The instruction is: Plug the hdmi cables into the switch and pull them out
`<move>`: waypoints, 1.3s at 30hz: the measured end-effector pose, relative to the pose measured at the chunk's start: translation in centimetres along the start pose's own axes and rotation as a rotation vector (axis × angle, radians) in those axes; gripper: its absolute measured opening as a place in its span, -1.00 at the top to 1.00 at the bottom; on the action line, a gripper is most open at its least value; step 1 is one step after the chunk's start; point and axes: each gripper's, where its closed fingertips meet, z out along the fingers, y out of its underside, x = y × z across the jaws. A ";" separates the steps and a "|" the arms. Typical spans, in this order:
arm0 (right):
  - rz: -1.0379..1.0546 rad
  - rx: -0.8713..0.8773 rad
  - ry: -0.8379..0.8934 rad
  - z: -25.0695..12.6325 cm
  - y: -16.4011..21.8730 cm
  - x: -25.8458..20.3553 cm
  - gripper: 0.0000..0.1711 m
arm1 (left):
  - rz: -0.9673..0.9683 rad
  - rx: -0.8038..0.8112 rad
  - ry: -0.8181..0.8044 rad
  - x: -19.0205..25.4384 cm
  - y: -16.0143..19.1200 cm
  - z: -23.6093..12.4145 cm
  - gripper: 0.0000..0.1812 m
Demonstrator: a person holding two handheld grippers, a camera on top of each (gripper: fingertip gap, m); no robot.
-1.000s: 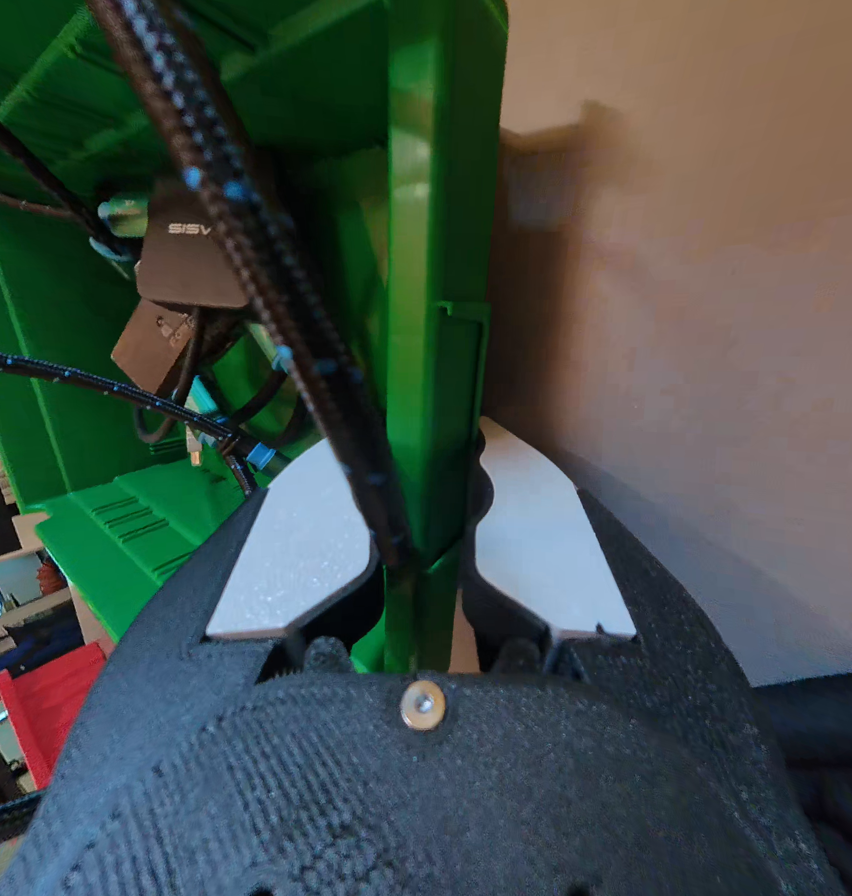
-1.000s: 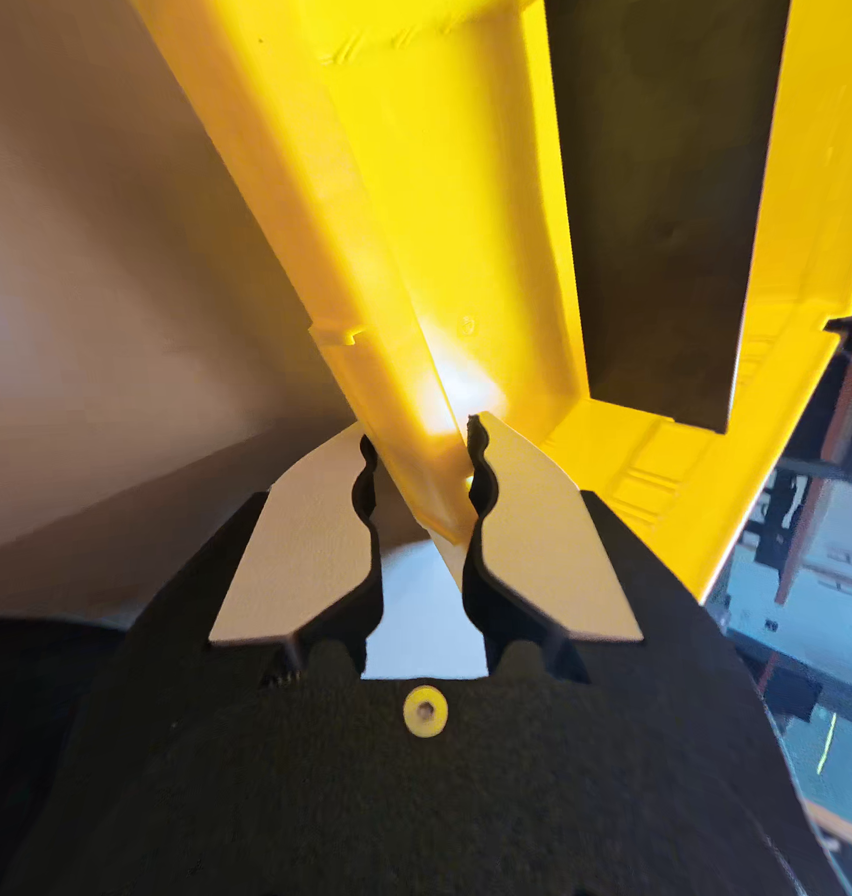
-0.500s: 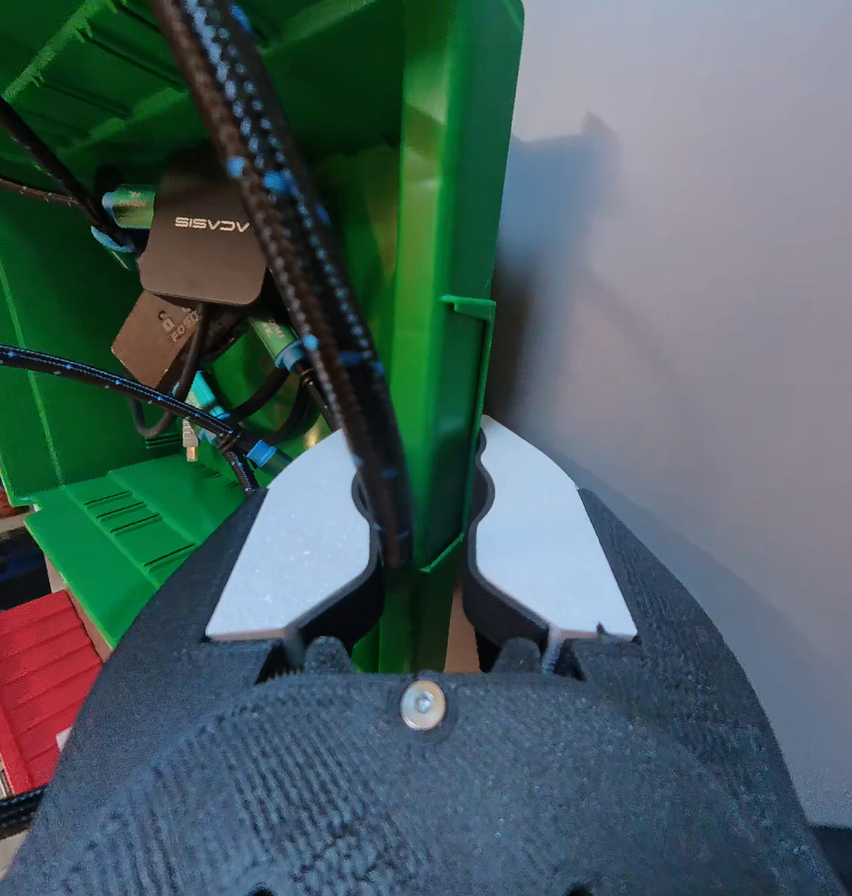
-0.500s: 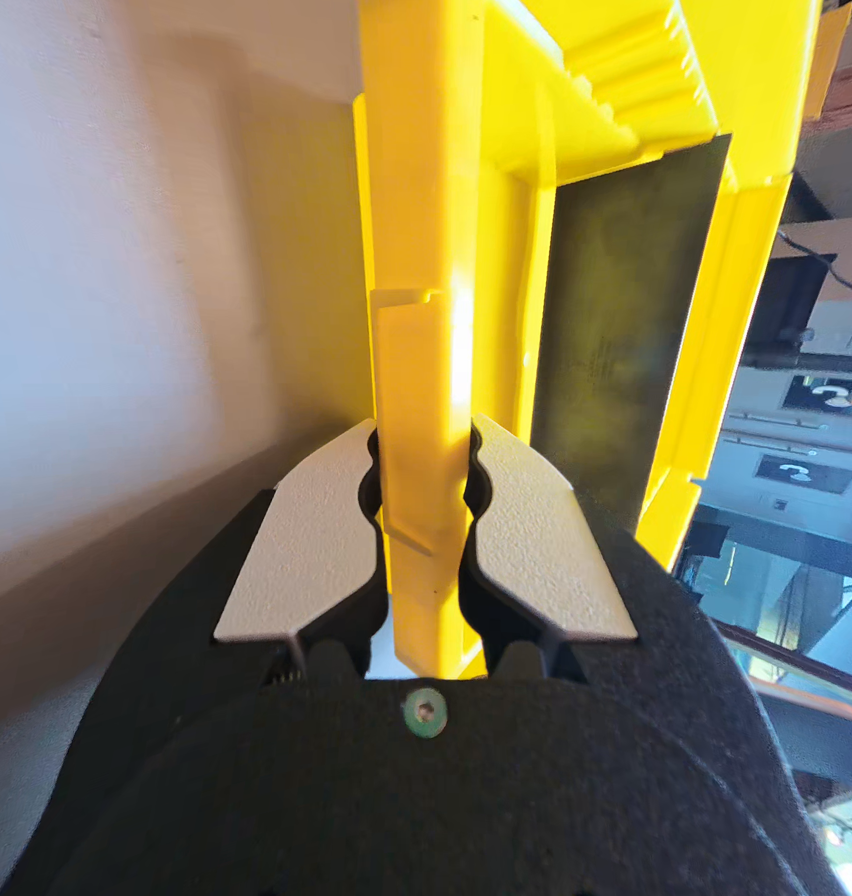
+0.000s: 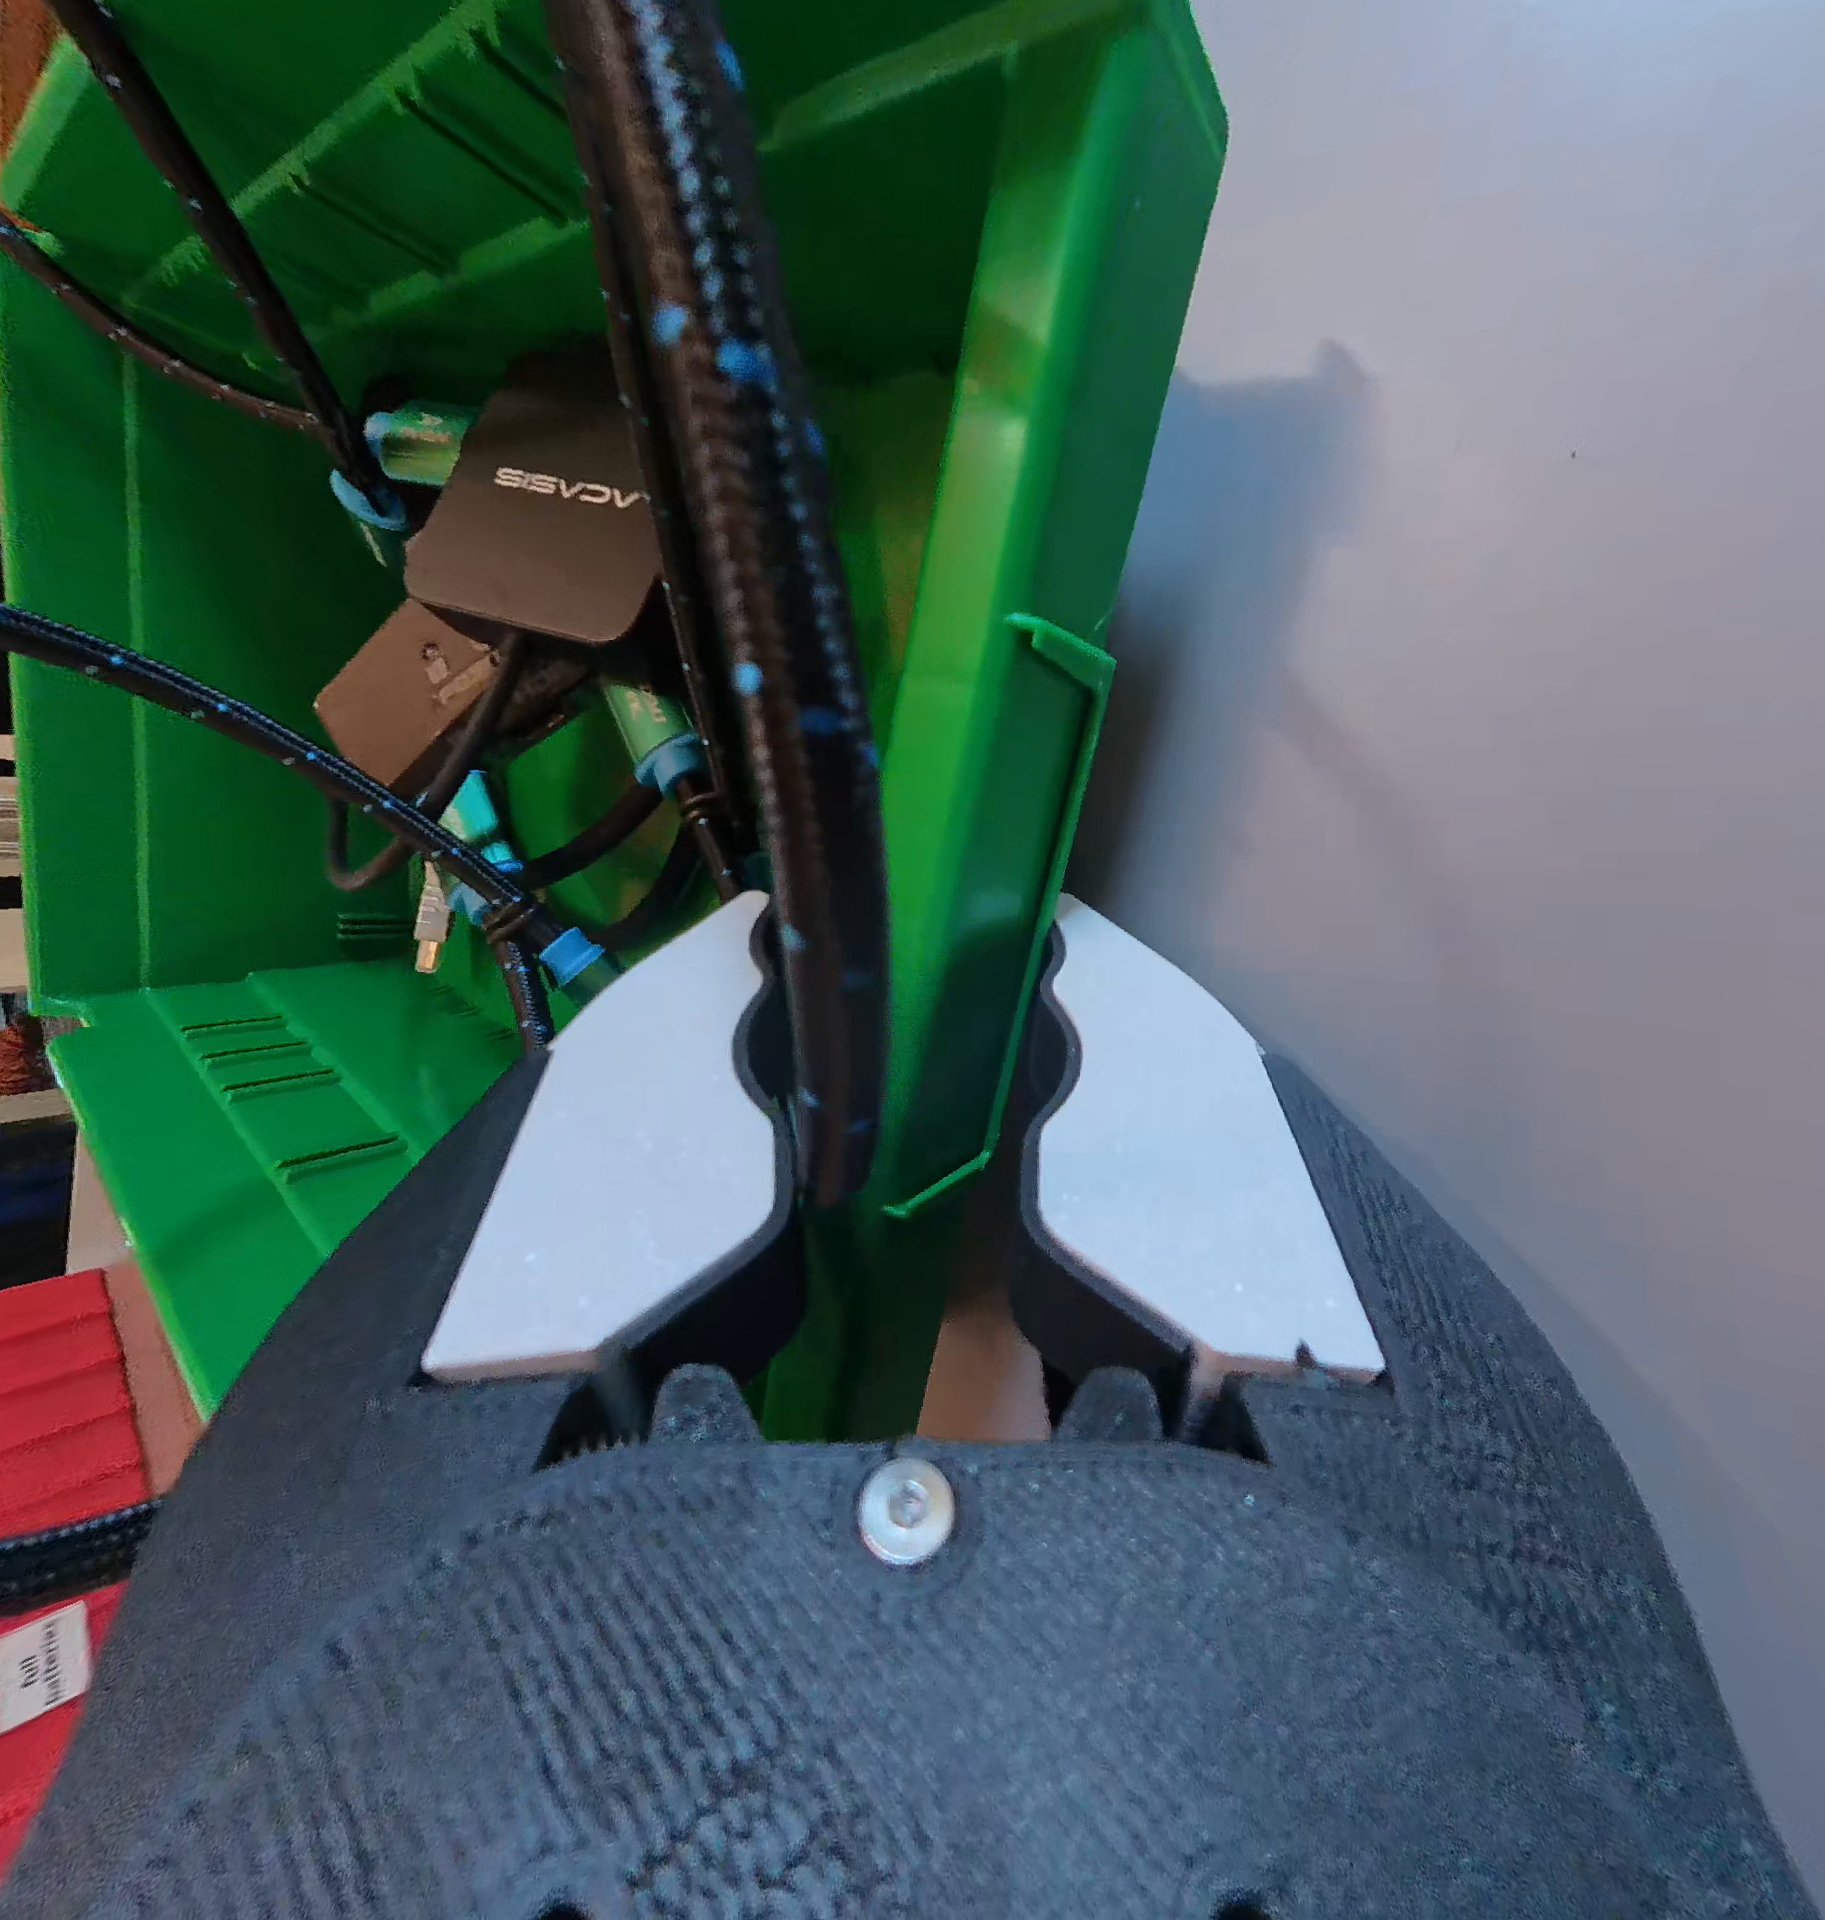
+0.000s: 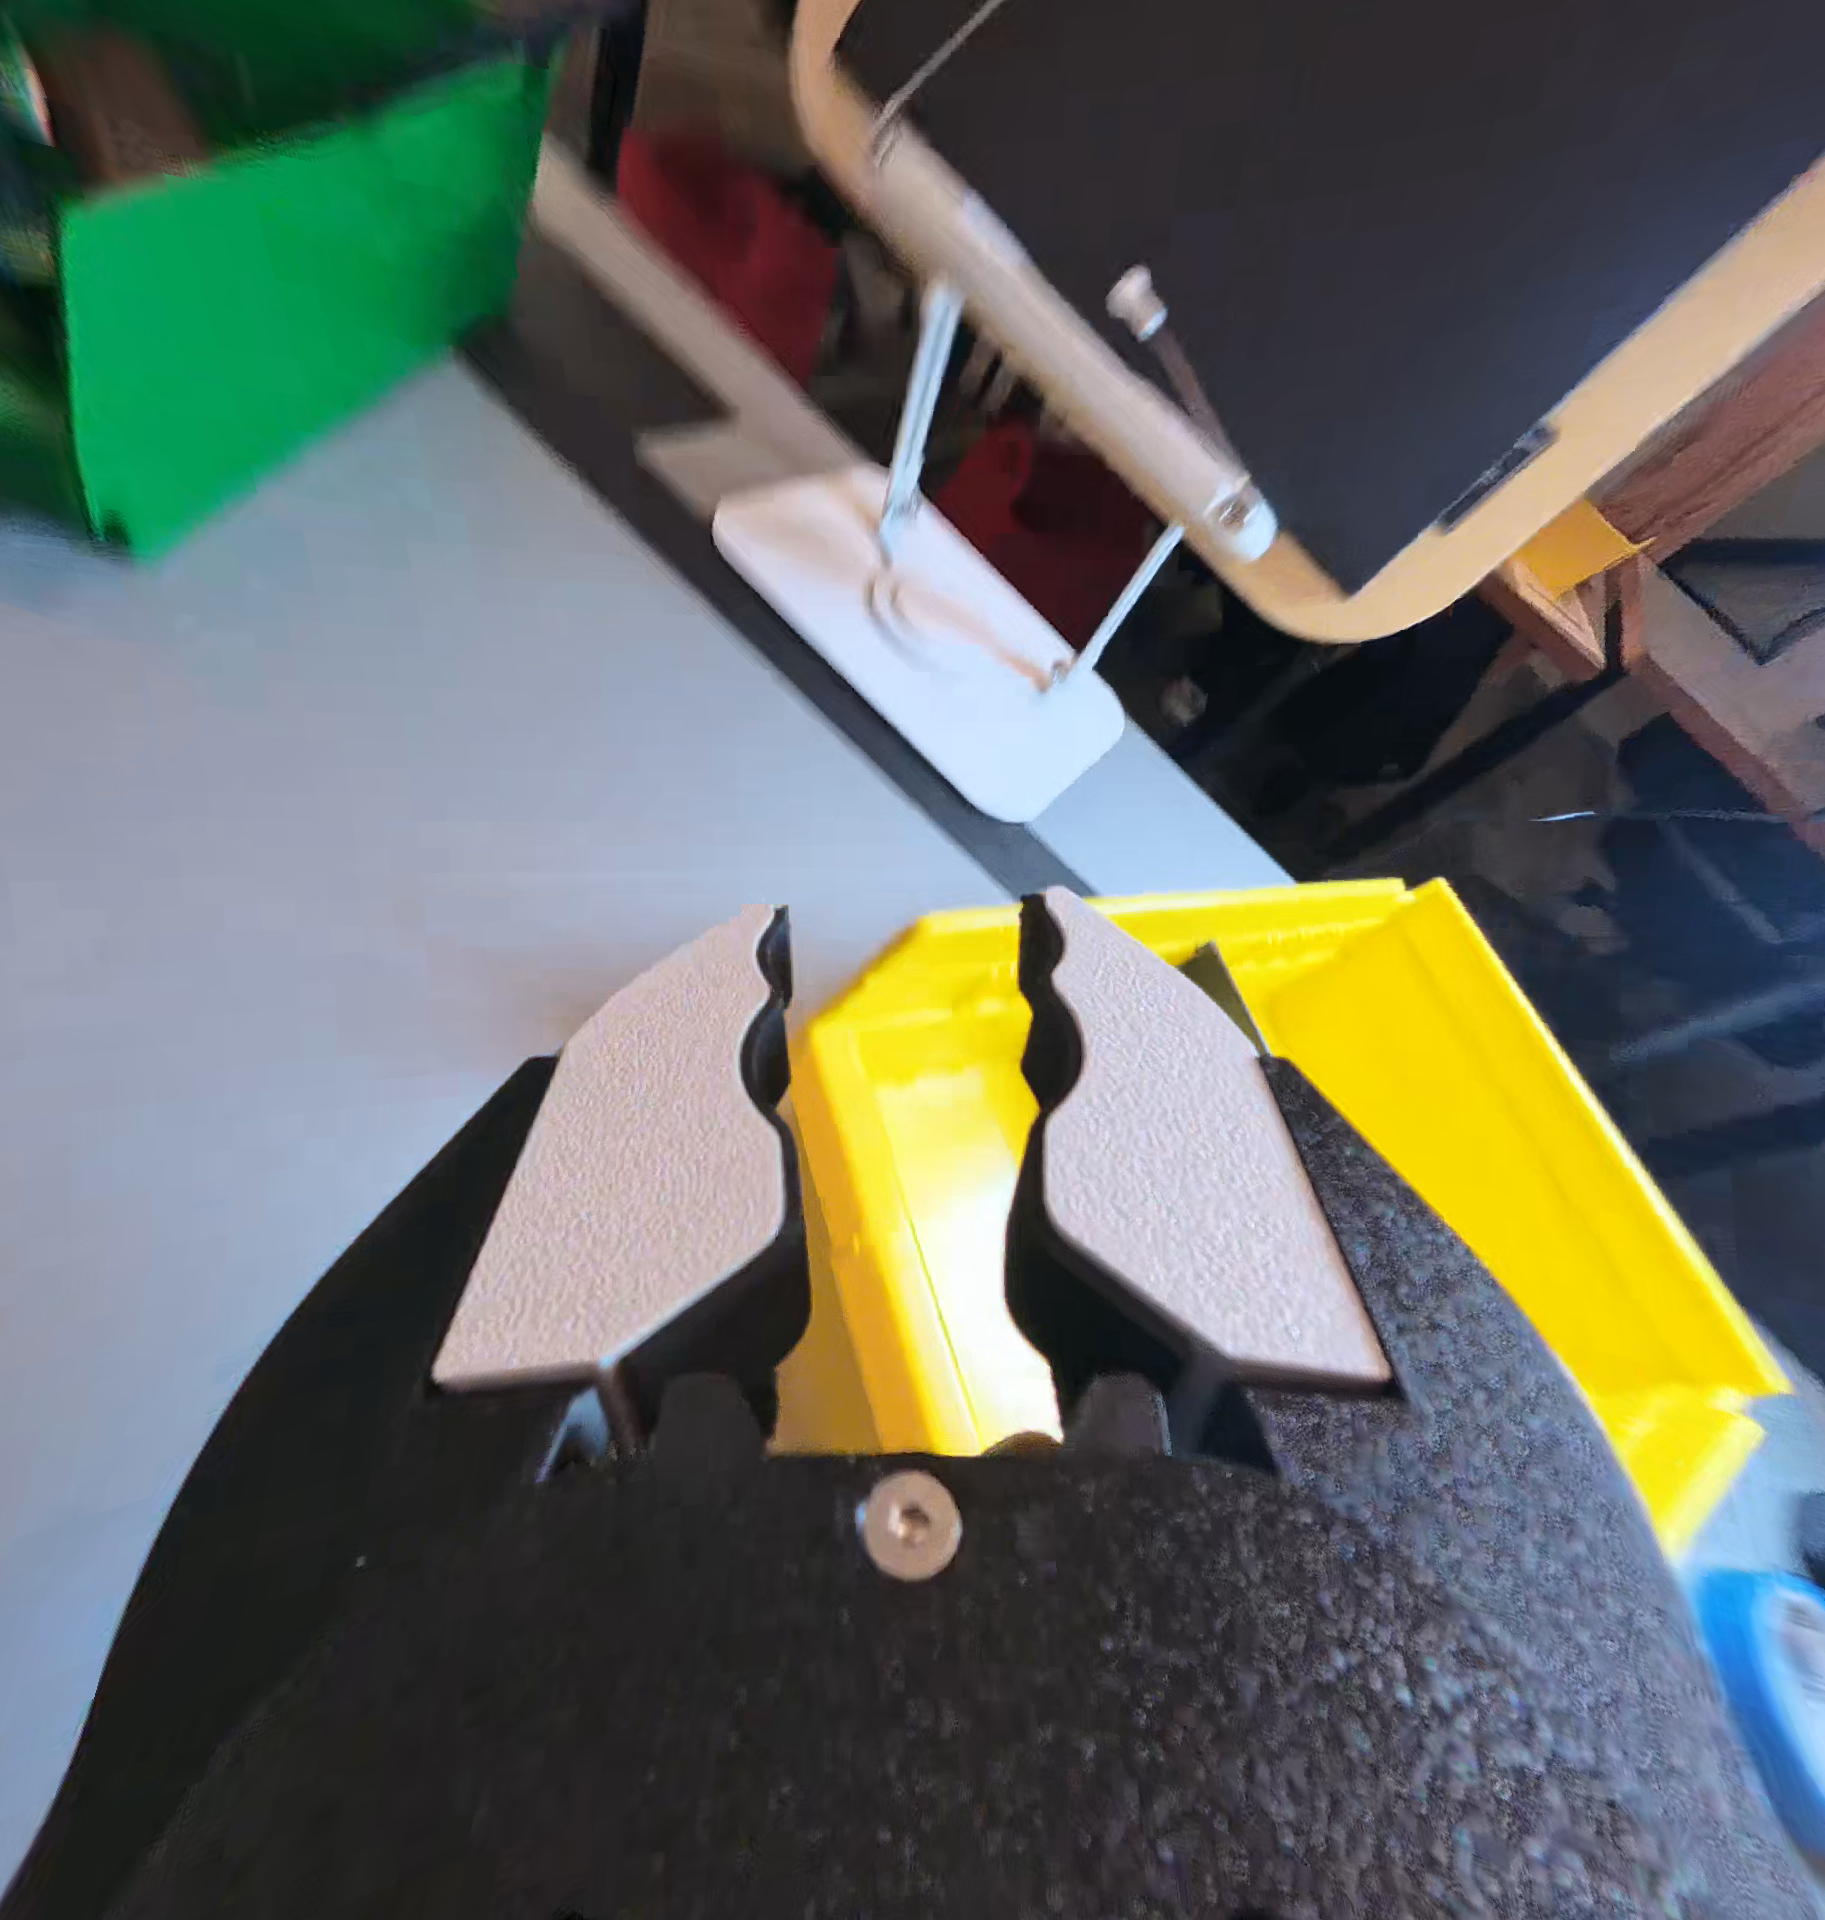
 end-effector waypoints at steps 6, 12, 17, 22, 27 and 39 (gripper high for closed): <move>0.205 0.160 0.146 0.9 0.4 3.3 0.55 | 0.005 0.012 -0.028 -0.8 0.8 -0.5 0.47; 0.274 0.223 0.162 -1.3 -1.4 5.4 0.56 | -0.113 0.207 0.148 -2.4 -3.0 -8.8 0.54; 0.327 0.258 0.139 -1.8 -1.9 5.4 0.58 | -0.195 0.403 0.098 -9.9 -8.8 -13.7 0.60; 0.315 0.260 0.128 -1.5 -2.2 5.0 0.60 | 0.000 0.072 0.204 -12.0 -10.8 -7.5 0.58; 0.285 0.245 0.115 -0.9 -1.6 4.7 0.61 | 0.170 -0.244 0.308 -10.0 -9.6 0.4 0.50; 0.358 0.298 0.099 -1.8 -2.2 6.1 0.63 | 0.189 -0.488 0.381 -6.8 -4.7 6.3 0.30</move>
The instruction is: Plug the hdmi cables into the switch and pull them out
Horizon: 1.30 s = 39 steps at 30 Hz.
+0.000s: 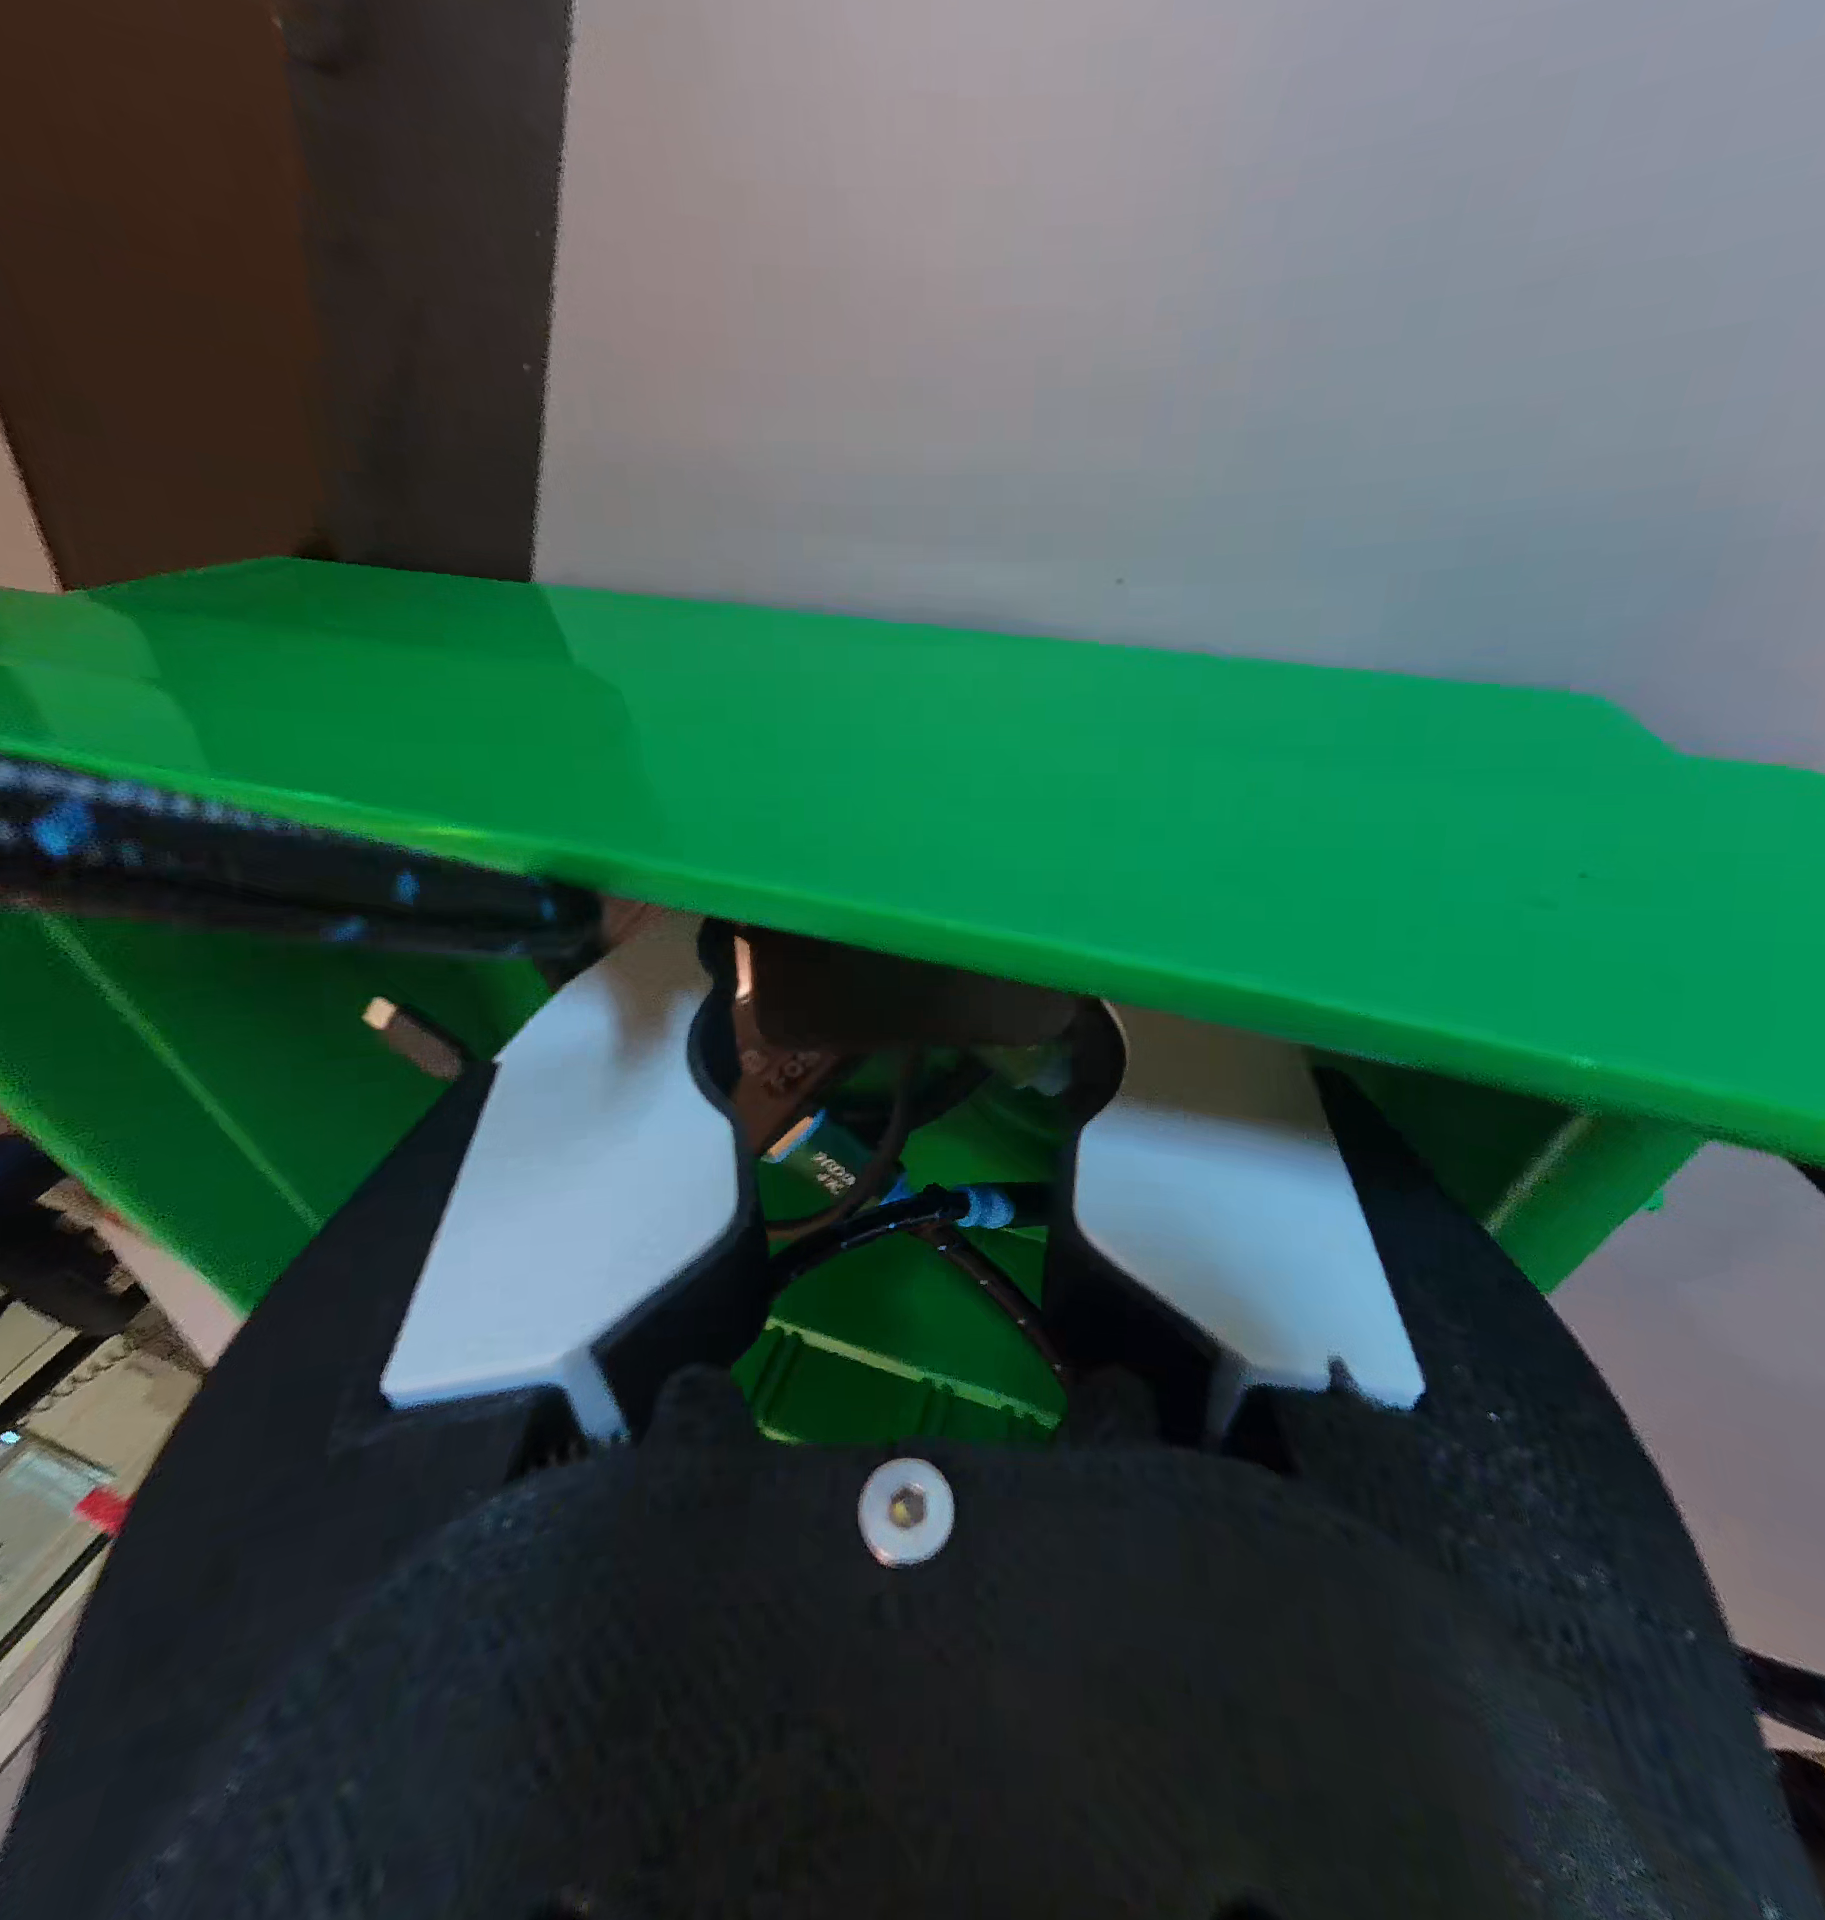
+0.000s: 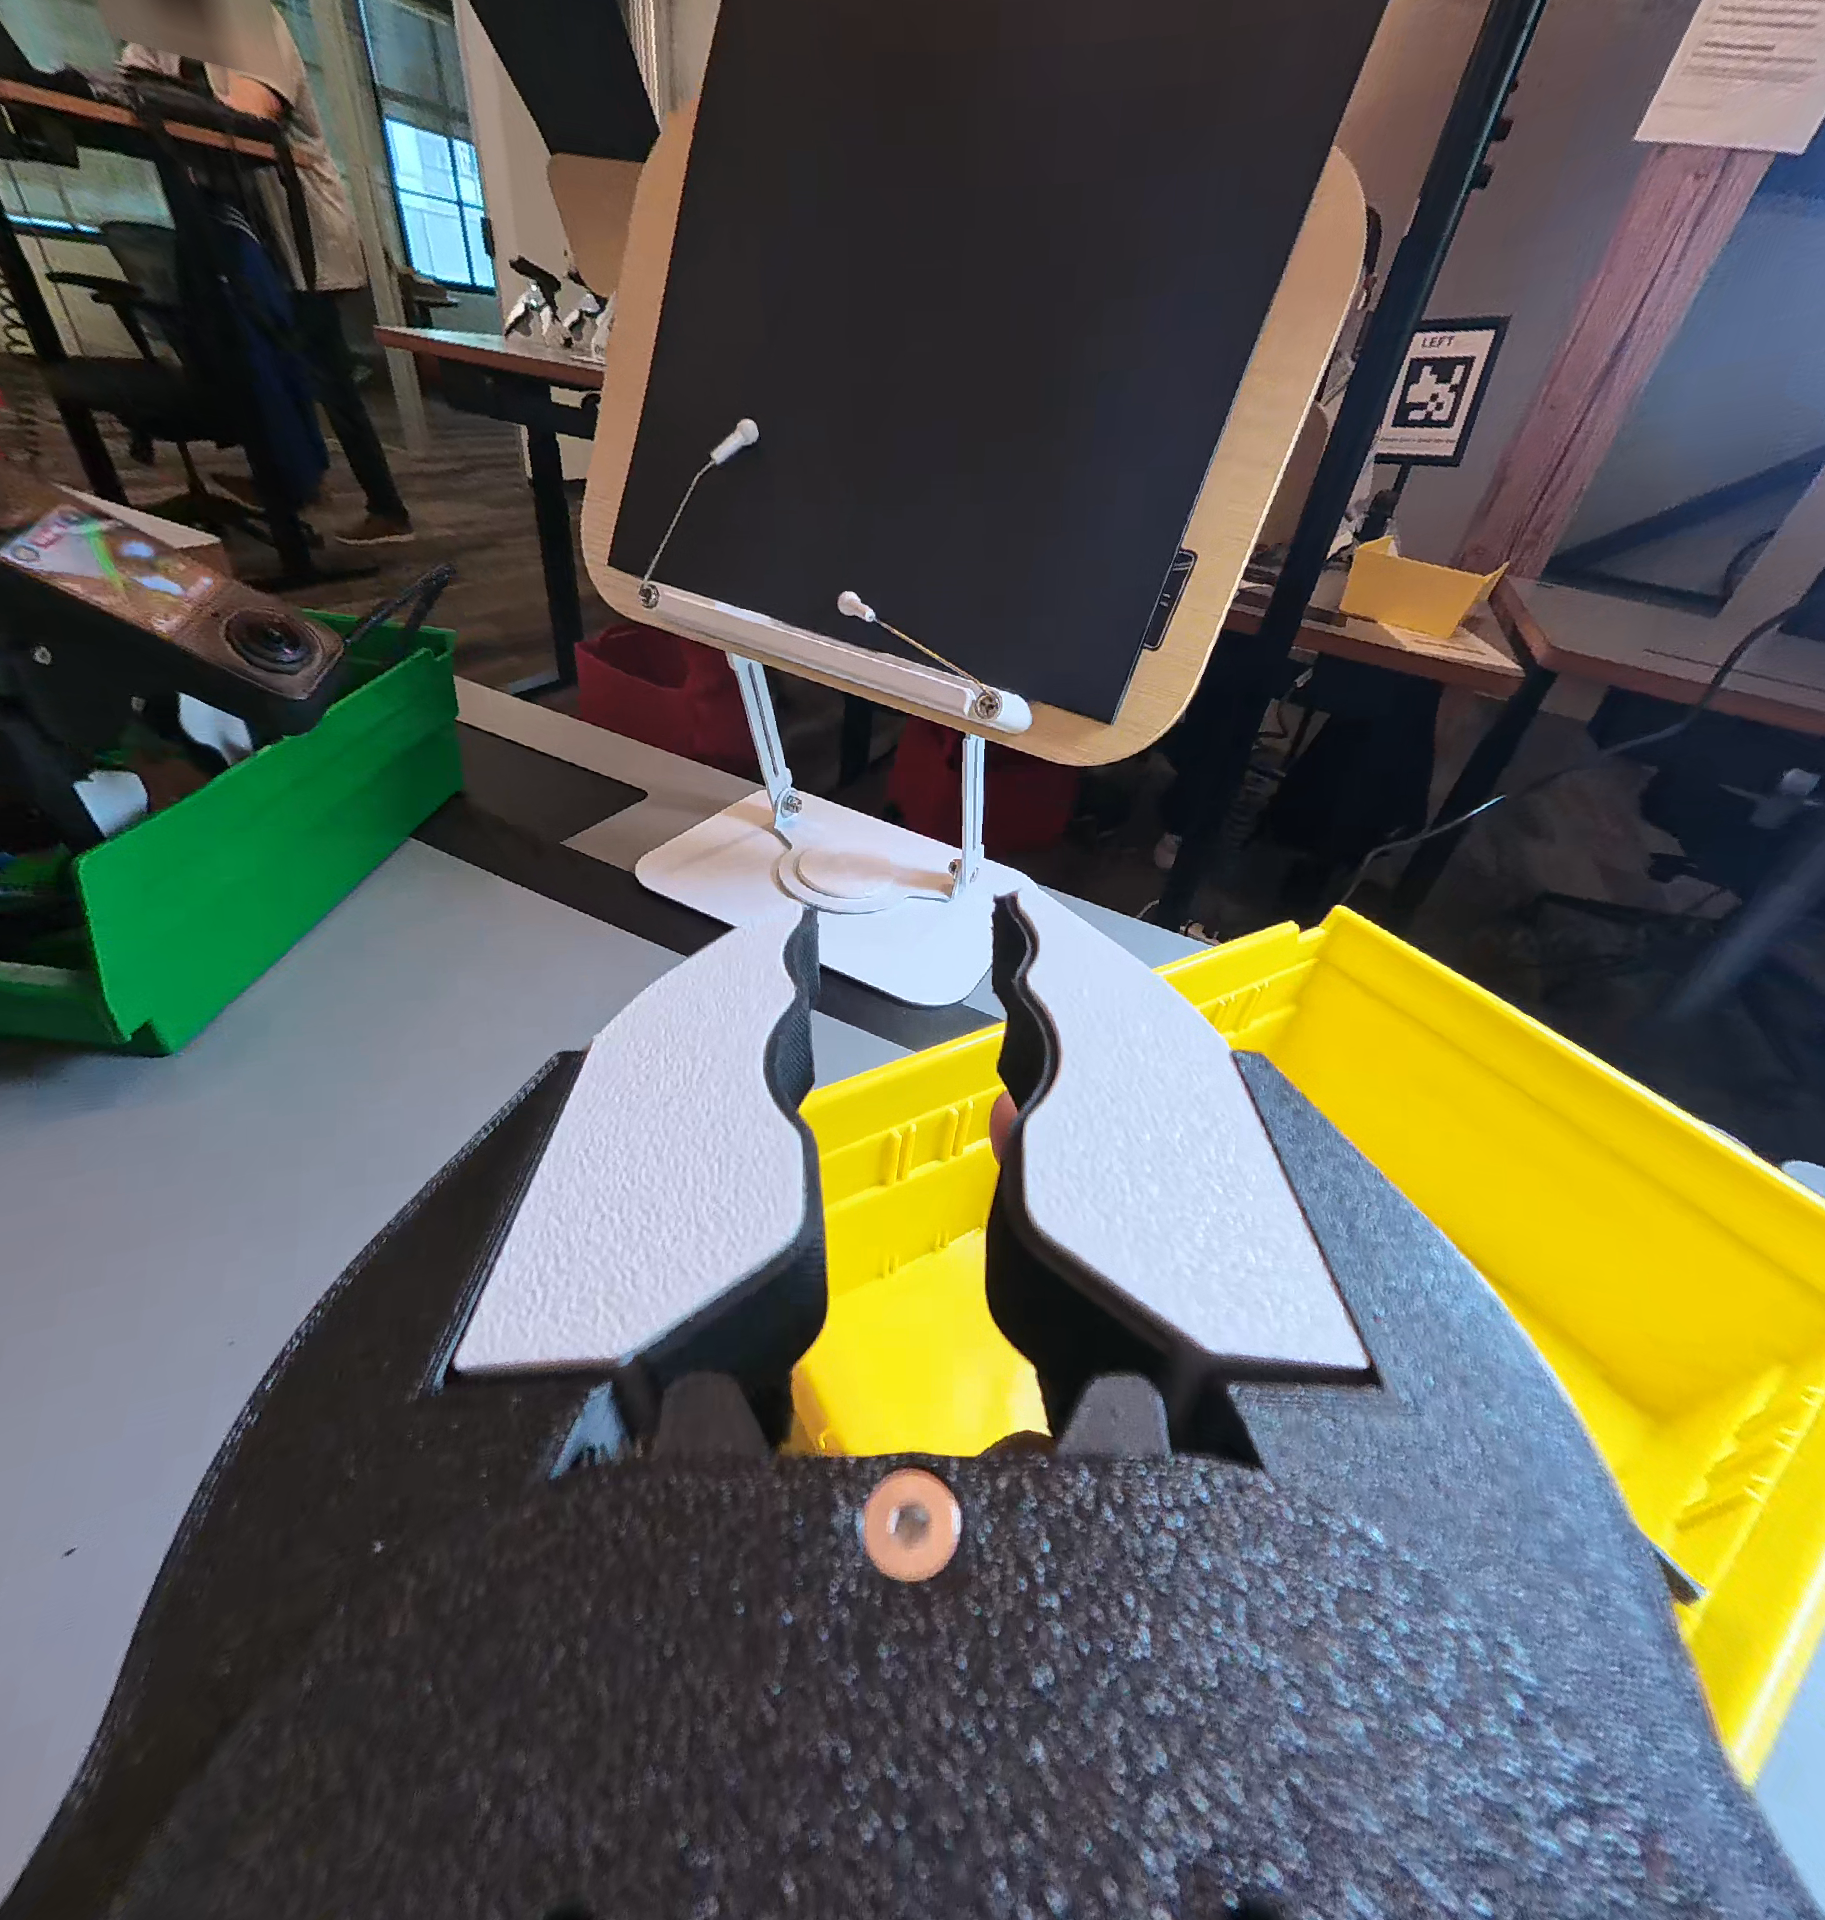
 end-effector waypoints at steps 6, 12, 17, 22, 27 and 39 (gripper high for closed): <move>0.007 0.018 0.001 -0.4 -0.6 0.1 0.64 | 0.011 0.049 -0.011 0.8 0.1 0.2 0.31; -0.008 0.011 -0.015 -0.2 -0.4 -0.7 0.64 | 0.052 0.059 -0.188 0.1 0.1 1.5 0.23; -0.029 0.031 -0.032 -0.4 -0.7 -1.1 0.64 | 0.096 0.076 -0.236 0.2 1.2 0.7 0.22; -0.024 0.042 -0.059 0.1 -0.4 -1.5 0.65 | 0.041 0.265 -0.249 -0.1 1.1 -4.2 0.23; -0.087 0.017 -0.078 0.4 0.2 -2.8 0.65 | -0.099 0.514 -0.221 -1.2 0.8 -10.0 0.23; -0.098 0.046 -0.133 0.3 0.1 -3.8 0.67 | -0.487 1.344 0.020 -4.7 2.1 -26.2 0.23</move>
